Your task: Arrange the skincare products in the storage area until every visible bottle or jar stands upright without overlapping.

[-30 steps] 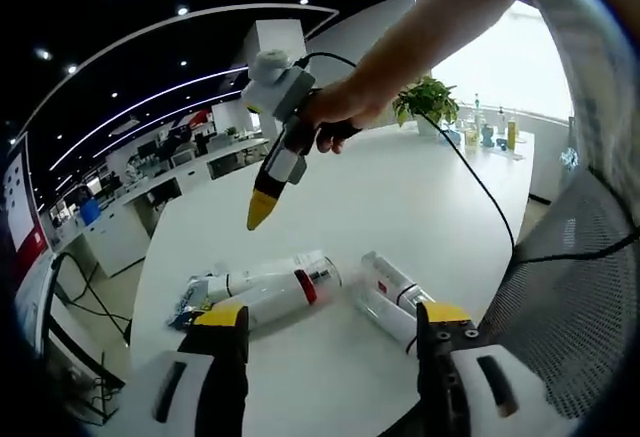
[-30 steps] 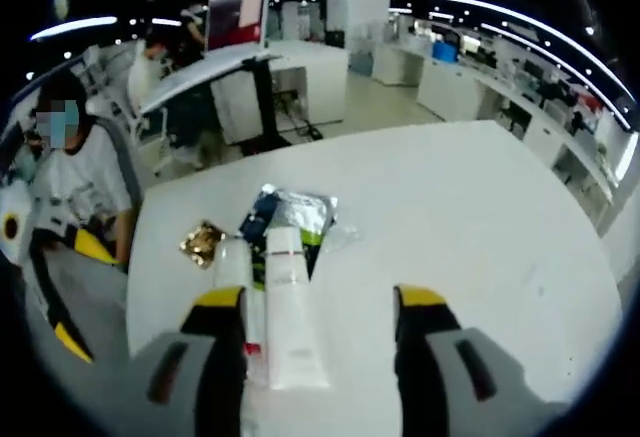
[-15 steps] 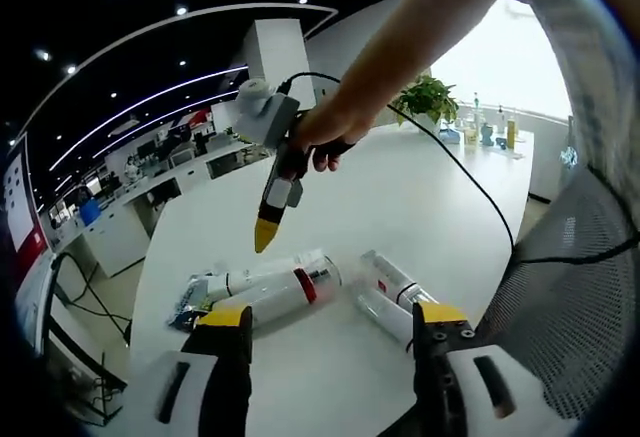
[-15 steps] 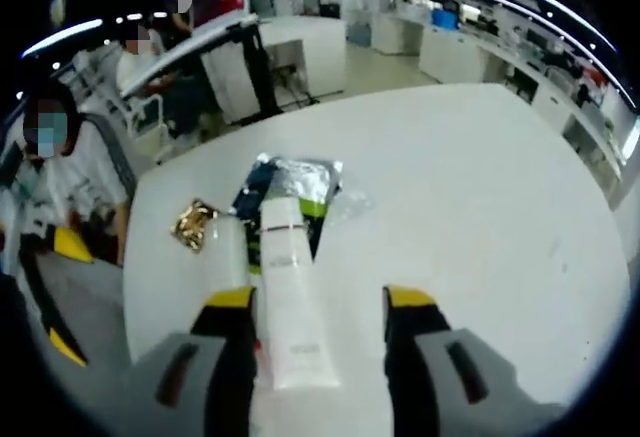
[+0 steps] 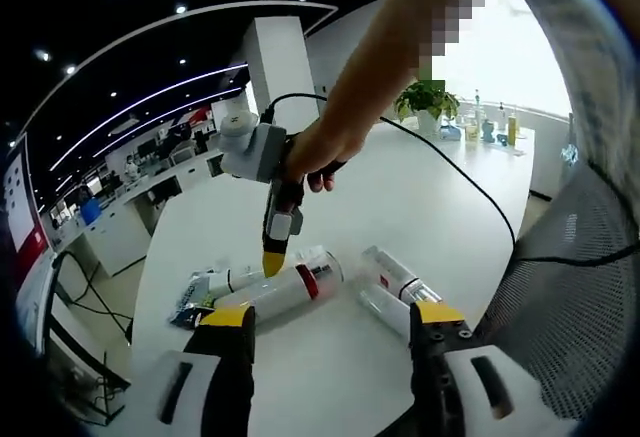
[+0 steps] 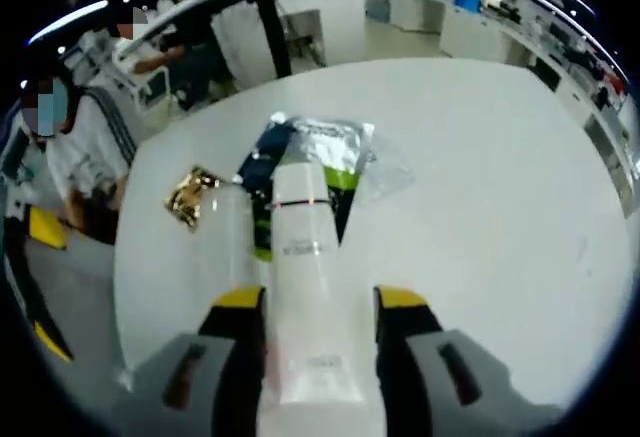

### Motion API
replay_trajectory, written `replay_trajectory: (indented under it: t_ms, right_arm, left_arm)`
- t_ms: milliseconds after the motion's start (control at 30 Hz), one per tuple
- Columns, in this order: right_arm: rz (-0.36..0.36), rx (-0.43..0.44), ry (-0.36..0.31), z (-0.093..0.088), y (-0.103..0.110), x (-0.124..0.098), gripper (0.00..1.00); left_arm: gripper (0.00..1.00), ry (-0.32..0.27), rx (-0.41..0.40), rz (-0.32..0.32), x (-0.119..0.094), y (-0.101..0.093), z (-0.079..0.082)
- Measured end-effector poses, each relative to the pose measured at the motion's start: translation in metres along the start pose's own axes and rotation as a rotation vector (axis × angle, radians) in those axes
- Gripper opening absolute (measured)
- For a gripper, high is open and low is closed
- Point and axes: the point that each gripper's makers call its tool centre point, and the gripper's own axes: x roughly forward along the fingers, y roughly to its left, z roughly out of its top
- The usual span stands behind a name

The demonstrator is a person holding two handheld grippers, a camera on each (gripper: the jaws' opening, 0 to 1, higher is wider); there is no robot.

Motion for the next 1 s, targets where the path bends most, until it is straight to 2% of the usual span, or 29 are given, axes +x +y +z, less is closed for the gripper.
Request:
replay_trajectory:
  t_ms: [33, 200, 400, 600, 633, 700, 833, 1000]
  right_arm:
    - [-0.009, -0.018, 0.021, -0.003, -0.001, 0.0, 0.4]
    - [0.003, -0.051, 0.029, -0.004, 0.003, 0.007, 0.38]
    - [0.023, -0.081, 0.062, -0.006, 0.01, 0.013, 0.32]
    - [-0.01, -0.144, 0.071, -0.005, 0.008, 0.014, 0.31]
    - [-0.017, -0.177, 0.086, -0.006, 0.007, 0.013, 0.31]
    - [-0.017, -0.148, 0.102, -0.005, 0.007, 0.014, 0.31]
    - [-0.015, -0.151, 0.088, -0.006, 0.005, 0.013, 0.28]
    - [-0.019, -0.134, 0.101, -0.004, 0.001, 0.014, 0.22]
  left_arm:
    - [0.64, 0.001, 0.001, 0.0, 0.0, 0.0, 0.0]
    - [0.62, 0.007, 0.0, 0.005, 0.0, 0.001, -0.001]
    - [0.61, 0.012, -0.003, 0.014, 0.0, 0.003, -0.002]
    - [0.6, 0.017, 0.002, 0.008, 0.0, 0.001, -0.003]
    - [0.6, 0.017, 0.002, 0.008, 0.0, 0.001, -0.003]
    - [0.59, 0.019, 0.004, 0.008, 0.0, 0.001, -0.004]
    - [0.59, 0.022, 0.004, 0.009, 0.0, 0.001, -0.005]
    - [0.59, 0.028, 0.004, 0.014, 0.0, 0.003, -0.006]
